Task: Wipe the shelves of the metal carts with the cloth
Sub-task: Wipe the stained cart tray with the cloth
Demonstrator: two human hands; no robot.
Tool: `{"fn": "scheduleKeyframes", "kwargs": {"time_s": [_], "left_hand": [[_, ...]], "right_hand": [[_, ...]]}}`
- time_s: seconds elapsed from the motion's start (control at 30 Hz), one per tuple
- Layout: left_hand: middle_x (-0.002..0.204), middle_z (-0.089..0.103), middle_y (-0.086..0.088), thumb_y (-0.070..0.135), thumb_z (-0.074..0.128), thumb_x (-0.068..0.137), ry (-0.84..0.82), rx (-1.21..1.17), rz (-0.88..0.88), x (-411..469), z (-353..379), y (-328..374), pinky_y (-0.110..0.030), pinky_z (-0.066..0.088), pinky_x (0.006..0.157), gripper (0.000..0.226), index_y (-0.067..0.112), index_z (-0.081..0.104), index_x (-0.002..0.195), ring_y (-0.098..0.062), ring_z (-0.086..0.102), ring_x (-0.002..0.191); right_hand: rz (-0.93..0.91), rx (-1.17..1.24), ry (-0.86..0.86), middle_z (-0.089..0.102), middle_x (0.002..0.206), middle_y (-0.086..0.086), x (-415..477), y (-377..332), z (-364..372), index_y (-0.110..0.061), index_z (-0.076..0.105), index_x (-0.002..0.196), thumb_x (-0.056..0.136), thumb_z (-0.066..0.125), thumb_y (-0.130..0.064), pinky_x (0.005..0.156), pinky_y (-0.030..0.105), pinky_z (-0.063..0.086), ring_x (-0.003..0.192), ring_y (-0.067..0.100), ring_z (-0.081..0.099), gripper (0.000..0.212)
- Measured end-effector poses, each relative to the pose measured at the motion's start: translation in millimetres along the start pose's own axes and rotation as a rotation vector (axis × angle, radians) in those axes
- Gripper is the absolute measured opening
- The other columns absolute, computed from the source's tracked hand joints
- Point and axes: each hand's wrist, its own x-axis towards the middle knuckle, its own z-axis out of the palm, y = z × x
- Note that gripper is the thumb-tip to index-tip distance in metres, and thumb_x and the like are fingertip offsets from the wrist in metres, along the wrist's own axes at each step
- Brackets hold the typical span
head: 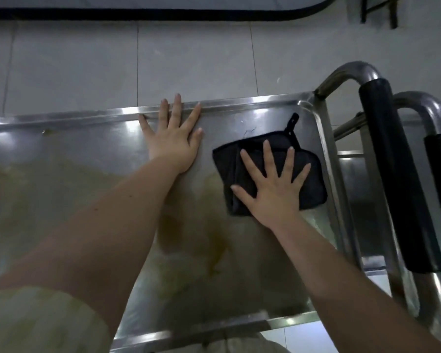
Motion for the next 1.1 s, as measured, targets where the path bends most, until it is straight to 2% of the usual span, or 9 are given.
{"fn": "scheduleKeyframes", "kwargs": {"time_s": [0.13, 0.27, 0.4, 0.53, 0.67, 0.73, 0.83, 0.97, 1.1], "left_hand": [[0.164, -0.012, 0.004, 0.060, -0.003, 0.095, 0.021, 0.003, 0.016, -0.9, 2.4, -1.2, -0.071, -0.007, 0.110, 0.056, 0.050, -0.011, 0.149, -0.025, -0.012, 0.150], [0.164, -0.010, 0.003, 0.057, -0.007, 0.094, 0.032, 0.013, 0.034, -3.5, 2.5, -3.0, -0.071, -0.006, 0.109, 0.056, 0.049, -0.014, 0.149, -0.026, -0.011, 0.150], [0.164, -0.012, 0.005, 0.058, -0.005, 0.094, 0.032, 0.002, 0.023, -1.6, 4.9, -1.9, -0.071, -0.007, 0.110, 0.055, 0.051, -0.013, 0.148, -0.026, -0.012, 0.150], [0.163, -0.013, 0.006, 0.061, -0.004, 0.094, 0.040, -0.015, 0.012, 1.9, 6.0, 0.3, -0.070, -0.009, 0.109, 0.055, 0.053, -0.013, 0.147, -0.024, -0.011, 0.150], [0.164, -0.011, 0.006, 0.062, -0.001, 0.095, 0.013, -0.005, 0.003, 0.3, 3.9, 1.1, -0.069, -0.013, 0.108, 0.055, 0.053, -0.009, 0.148, -0.024, -0.010, 0.150], [0.163, -0.014, 0.006, 0.061, 0.001, 0.096, -0.025, -0.005, 0.019, 0.2, -1.9, -0.3, -0.068, -0.017, 0.106, 0.054, 0.052, -0.010, 0.148, -0.024, -0.013, 0.150], [0.164, -0.012, 0.004, 0.056, 0.010, 0.098, -0.067, -0.051, 0.093, -6.4, -8.7, -17.4, -0.067, -0.016, 0.109, 0.056, 0.047, -0.007, 0.151, -0.024, -0.014, 0.150], [0.163, -0.014, 0.004, 0.060, -0.002, 0.094, -0.079, 0.061, 0.110, -27.1, -7.3, -42.8, -0.061, -0.017, 0.112, 0.061, 0.042, -0.010, 0.152, -0.027, -0.016, 0.149], [0.164, -0.012, 0.002, 0.055, 0.001, 0.097, -0.041, 0.058, 0.095, -30.5, -6.1, -38.1, -0.062, -0.009, 0.115, 0.059, 0.041, -0.008, 0.153, -0.028, -0.013, 0.150]], "right_hand": [[-0.003, -0.018, -0.004, 0.002, 0.165, 0.001, -67.8, -3.7, 16.2, -0.050, 0.001, 0.152, 0.086, 0.013, -0.083, 0.106, 0.077, 0.001, 0.146, 0.050, -0.002, 0.074], [0.089, 0.034, 0.016, -0.020, 0.162, -0.008, 33.9, 2.9, -7.4, -0.059, -0.020, 0.142, 0.078, 0.001, -0.087, 0.105, 0.074, -0.010, 0.145, 0.044, -0.020, 0.073], [0.183, 0.070, -0.043, -0.025, 0.161, -0.008, 117.8, 10.1, -30.6, -0.059, -0.021, 0.140, 0.075, 0.005, -0.088, 0.106, 0.074, -0.010, 0.145, 0.043, -0.021, 0.076], [0.121, 0.014, -0.010, -0.017, 0.163, -0.005, 49.9, 18.5, -16.4, -0.055, -0.016, 0.146, 0.079, 0.003, -0.086, 0.109, 0.072, -0.006, 0.146, 0.043, -0.014, 0.076], [0.078, -0.027, 0.016, 0.001, 0.165, 0.005, -77.4, 20.7, 17.2, -0.045, 0.004, 0.154, 0.089, 0.011, -0.078, 0.107, 0.076, 0.006, 0.146, 0.050, -0.001, 0.073], [0.051, -0.043, -0.018, 0.005, 0.165, 0.006, -105.2, 18.7, 25.4, -0.044, 0.008, 0.154, 0.090, 0.014, -0.077, 0.107, 0.077, 0.007, 0.145, 0.051, 0.001, 0.073], [0.060, -0.045, -0.027, 0.007, 0.165, 0.004, -102.3, 14.7, 22.1, -0.045, 0.009, 0.154, 0.089, 0.016, -0.077, 0.107, 0.077, 0.004, 0.145, 0.051, 0.000, 0.073], [0.078, -0.041, -0.037, 0.007, 0.165, 0.003, -102.1, 6.5, 21.1, -0.045, 0.009, 0.154, 0.090, 0.015, -0.076, 0.106, 0.078, 0.003, 0.144, 0.053, -0.003, 0.072], [-0.054, -0.054, -0.044, -0.006, 0.165, -0.004, -54.6, -11.5, 8.6, -0.052, -0.008, 0.150, 0.087, 0.005, -0.081, 0.106, 0.077, -0.002, 0.144, 0.050, -0.012, 0.071]]}}
